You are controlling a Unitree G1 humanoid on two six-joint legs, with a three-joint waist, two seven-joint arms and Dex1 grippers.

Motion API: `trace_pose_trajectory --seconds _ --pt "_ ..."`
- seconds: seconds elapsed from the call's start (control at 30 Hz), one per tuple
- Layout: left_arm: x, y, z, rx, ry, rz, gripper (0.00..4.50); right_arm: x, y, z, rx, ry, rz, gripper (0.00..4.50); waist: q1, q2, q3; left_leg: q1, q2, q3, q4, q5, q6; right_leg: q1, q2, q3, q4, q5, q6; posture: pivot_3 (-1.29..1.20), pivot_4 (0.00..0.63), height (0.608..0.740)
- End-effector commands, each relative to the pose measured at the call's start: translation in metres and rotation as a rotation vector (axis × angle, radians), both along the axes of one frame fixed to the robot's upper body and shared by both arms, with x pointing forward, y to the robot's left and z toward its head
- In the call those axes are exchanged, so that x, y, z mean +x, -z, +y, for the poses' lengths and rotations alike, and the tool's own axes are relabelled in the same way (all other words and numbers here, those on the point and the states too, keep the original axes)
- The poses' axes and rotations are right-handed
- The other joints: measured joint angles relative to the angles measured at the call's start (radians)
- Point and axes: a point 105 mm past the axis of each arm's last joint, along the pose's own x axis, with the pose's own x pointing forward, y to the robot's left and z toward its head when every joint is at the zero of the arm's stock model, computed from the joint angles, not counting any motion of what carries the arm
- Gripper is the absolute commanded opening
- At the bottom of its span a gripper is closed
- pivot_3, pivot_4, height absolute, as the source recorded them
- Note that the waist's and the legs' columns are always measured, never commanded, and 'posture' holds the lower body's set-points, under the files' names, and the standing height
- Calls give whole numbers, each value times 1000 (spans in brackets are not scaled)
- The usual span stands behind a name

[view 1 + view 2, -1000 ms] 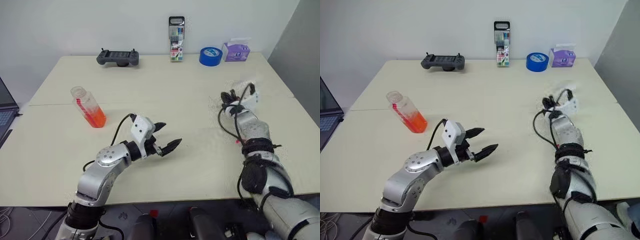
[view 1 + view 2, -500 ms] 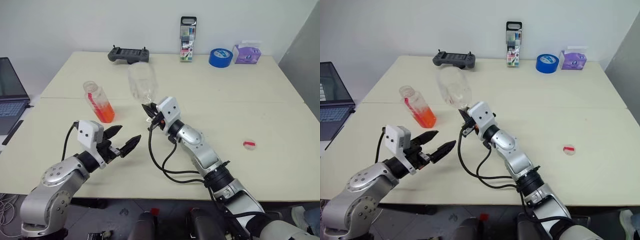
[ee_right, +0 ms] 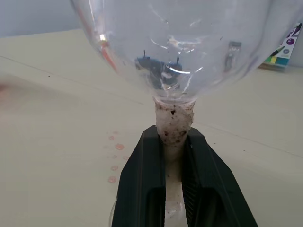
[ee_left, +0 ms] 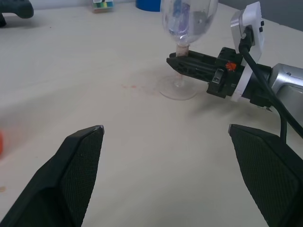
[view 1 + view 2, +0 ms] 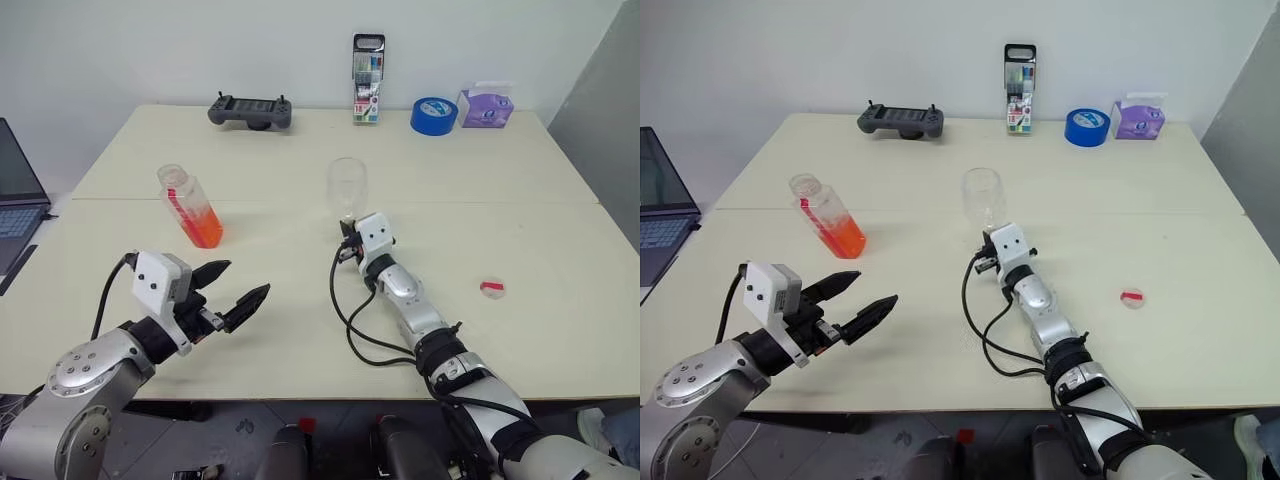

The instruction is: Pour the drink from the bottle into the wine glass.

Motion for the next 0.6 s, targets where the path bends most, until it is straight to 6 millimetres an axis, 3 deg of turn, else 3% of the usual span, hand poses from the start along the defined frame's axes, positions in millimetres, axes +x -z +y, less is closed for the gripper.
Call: trace_pose_trajectory --seconds 0.03,0.2,0.3,0.6 --pt "2 -4 -3 5 16 -31 4500 -4 11 1 -9 -8 29 154 0 0 0 0 0 0 0 0 0 0 0 0 0 0 0 0 150 740" --pt "11 -2 2 22 9 -36 4500 -7 31 2 -75 -5 121 154 -1 0 0 6 0 0 -1 0 0 5 0 0 -1 0 0 0 150 740" --pt "15 -2 3 23 5 -39 4500 -4 32 -3 -71 26 142 154 -1 0 -1 11 0 -1 -2 -1 0 10 0 0 -1 -1 -1 0 150 740" --pt "25 5 15 2 -44 -37 4500 -1 25 -16 -64 59 125 3278 -1 -1 -1 11 0 -1 -2 -1 0 10 0 -1 -2 -1 -1 0 150 740"
